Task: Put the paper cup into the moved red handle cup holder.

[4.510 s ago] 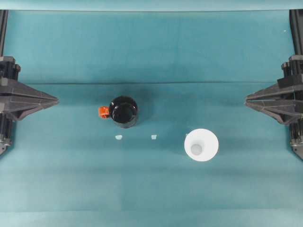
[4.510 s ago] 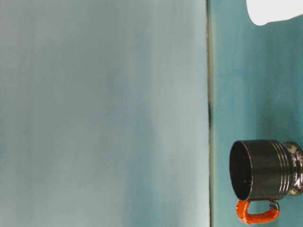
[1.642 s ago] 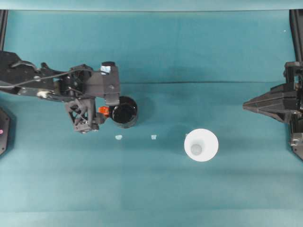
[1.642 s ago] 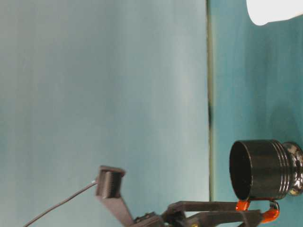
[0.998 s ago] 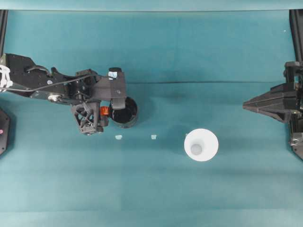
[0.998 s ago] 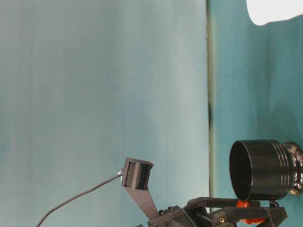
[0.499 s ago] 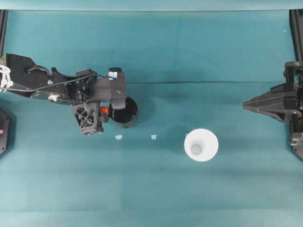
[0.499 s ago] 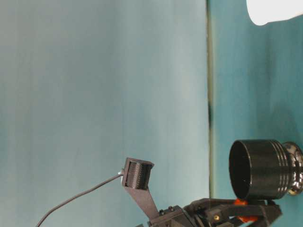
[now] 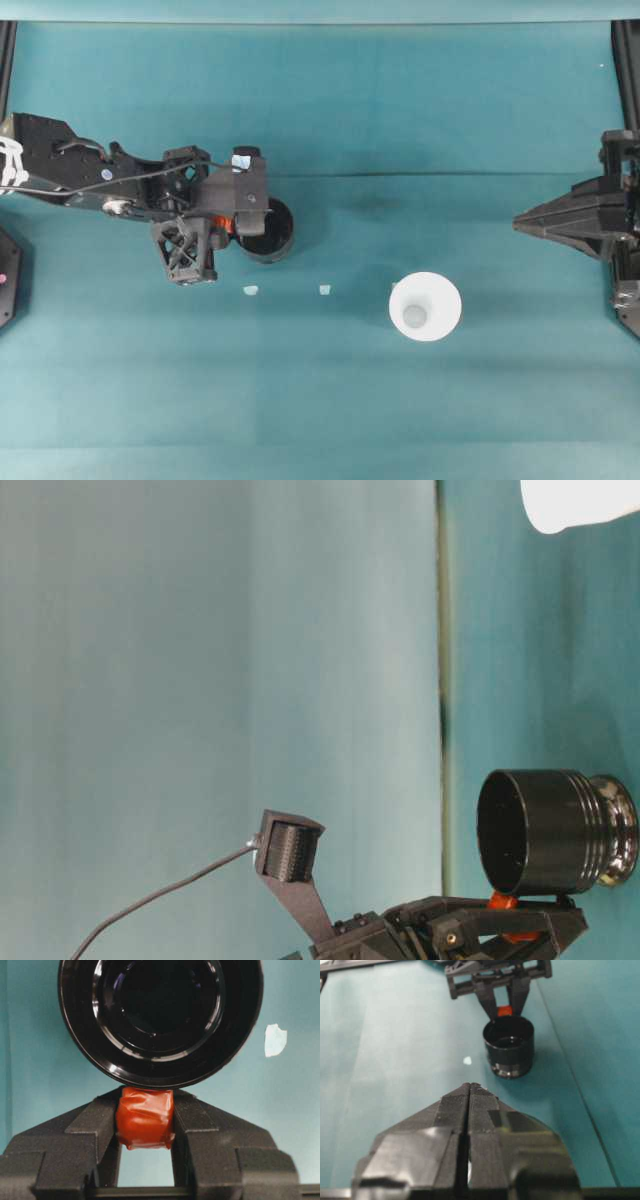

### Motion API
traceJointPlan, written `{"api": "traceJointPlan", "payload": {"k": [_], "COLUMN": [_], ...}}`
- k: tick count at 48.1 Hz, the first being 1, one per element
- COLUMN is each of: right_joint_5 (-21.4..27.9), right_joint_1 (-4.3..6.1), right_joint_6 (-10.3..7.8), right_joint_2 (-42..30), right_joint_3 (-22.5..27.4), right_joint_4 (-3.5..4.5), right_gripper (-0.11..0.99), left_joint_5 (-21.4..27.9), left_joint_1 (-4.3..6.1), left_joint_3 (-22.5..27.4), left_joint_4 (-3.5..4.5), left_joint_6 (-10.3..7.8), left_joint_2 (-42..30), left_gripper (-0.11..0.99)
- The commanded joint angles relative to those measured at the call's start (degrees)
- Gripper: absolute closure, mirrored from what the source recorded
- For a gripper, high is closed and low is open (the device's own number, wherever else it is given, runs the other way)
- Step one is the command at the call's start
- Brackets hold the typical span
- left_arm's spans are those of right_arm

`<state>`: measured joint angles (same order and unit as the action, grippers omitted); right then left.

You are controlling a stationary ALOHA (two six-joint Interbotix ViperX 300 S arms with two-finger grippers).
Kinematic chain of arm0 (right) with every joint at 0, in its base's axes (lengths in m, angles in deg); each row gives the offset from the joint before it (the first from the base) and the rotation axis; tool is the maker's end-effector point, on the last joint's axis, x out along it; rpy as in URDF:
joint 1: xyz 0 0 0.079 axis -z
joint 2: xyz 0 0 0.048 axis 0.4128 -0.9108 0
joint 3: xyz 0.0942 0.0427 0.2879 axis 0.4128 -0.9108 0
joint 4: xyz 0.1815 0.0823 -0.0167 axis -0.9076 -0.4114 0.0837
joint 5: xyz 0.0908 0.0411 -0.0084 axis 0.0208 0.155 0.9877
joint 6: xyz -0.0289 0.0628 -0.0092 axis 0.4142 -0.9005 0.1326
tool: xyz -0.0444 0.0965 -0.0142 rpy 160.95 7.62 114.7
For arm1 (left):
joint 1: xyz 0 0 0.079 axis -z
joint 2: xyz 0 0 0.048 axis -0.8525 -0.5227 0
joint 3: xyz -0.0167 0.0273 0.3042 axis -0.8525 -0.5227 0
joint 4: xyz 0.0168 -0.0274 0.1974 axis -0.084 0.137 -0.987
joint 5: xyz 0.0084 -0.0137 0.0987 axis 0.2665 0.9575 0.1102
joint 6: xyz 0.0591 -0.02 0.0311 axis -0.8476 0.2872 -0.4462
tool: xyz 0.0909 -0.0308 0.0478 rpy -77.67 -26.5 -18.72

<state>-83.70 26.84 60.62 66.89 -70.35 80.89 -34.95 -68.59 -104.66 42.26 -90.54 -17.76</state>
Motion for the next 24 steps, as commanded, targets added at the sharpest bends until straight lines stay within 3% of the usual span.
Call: {"api": "traceJointPlan", "payload": {"k": [1,11,19,24], "right_joint_5": [-0.26,-0.26,-0.35,-0.35], "right_joint_1": [0.26,0.79,1.14,1.14], "right_joint_6": [-0.53,-0.53,-0.53,-0.53], "right_joint_2": [-0.35,-0.35,-0.35,-0.35], "right_joint_3": [1.05,1.05,1.05,1.05], "right_joint_4": [-0.18,-0.18,-0.18,-0.26], "right_gripper": [0.99,0.99,0.99,0.99], "left_joint_5": [-0.18,1.85,13.54,17.93], "left_joint_1": [0.00,0.00,0.00,0.00], "left_joint_3": [1.05,2.55,7.47,9.49], "left_joint_4": [-0.09,-0.09,-0.09,-0.18], "left_joint_6": [0.09,0.62,1.76,1.93], "left_joint_2": [0.88,7.56,13.89,16.08], "left_gripper": [0.59,0.59,0.59,0.59]}}
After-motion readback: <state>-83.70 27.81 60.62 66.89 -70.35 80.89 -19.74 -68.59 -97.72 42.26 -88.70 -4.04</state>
